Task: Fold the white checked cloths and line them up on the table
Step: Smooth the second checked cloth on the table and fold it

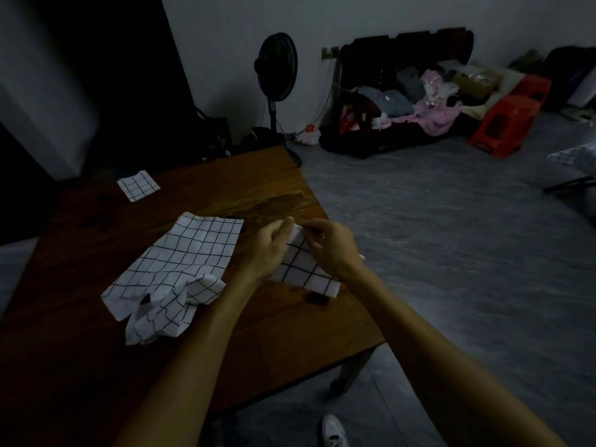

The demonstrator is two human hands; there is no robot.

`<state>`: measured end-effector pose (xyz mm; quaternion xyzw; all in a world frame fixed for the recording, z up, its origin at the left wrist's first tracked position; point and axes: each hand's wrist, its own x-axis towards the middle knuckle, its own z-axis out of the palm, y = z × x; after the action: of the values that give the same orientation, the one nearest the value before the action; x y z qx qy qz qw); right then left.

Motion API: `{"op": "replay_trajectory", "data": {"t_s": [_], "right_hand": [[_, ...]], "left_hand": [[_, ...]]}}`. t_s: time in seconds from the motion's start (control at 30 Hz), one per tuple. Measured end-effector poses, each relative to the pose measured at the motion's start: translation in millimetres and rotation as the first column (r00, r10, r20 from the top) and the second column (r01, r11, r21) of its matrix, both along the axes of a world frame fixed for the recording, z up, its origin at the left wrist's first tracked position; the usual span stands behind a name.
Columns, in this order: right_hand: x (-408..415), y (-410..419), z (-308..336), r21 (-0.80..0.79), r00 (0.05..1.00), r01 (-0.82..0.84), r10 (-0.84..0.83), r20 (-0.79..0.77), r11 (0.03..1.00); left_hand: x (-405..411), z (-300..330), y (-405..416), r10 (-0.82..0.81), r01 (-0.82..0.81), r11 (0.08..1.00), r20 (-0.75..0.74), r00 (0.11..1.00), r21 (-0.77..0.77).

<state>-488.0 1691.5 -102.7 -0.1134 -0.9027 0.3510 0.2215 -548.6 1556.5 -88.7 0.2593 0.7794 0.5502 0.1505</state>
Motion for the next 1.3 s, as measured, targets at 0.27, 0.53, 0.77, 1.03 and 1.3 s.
{"op": "replay_trajectory", "data": {"t_s": [0.27, 0.53, 0.77, 1.03, 1.3], "right_hand": [[6.6, -0.4, 4.9, -0.099, 0.998, -0.058, 0.058, -0.007, 0.993], [10.4, 0.4, 0.3, 0.052, 0.999, -0.023, 0.025, -0.042, 0.998], [20.0, 10.4, -11.3, 0.122, 1.000, 0.020, -0.018, -0.018, 0.992], [29.1, 21.2, -22.4, 0.119, 0.998, -0.003, -0.004, 0.060, 0.993], [22.3, 20.0, -23.4, 0.002, 0.999, 0.004, -0.005, 0.055, 1.000]], "left_hand": [[-5.7, -6.0, 0.1, 0.086, -0.108, 0.992, -0.286, 0.954, -0.062], [-7.4, 0.1, 0.3, 0.208, -0.212, 0.977, -0.372, 0.904, 0.031], [-18.1, 7.5, -7.6, 0.331, -0.325, 0.941, -0.428, 0.841, 0.089], [-24.6, 4.2, -17.3, 0.410, -0.415, 0.904, -0.472, 0.780, 0.100], [-15.5, 3.0, -20.3, 0.294, -0.338, 0.941, -0.555, 0.778, 0.024]]}}
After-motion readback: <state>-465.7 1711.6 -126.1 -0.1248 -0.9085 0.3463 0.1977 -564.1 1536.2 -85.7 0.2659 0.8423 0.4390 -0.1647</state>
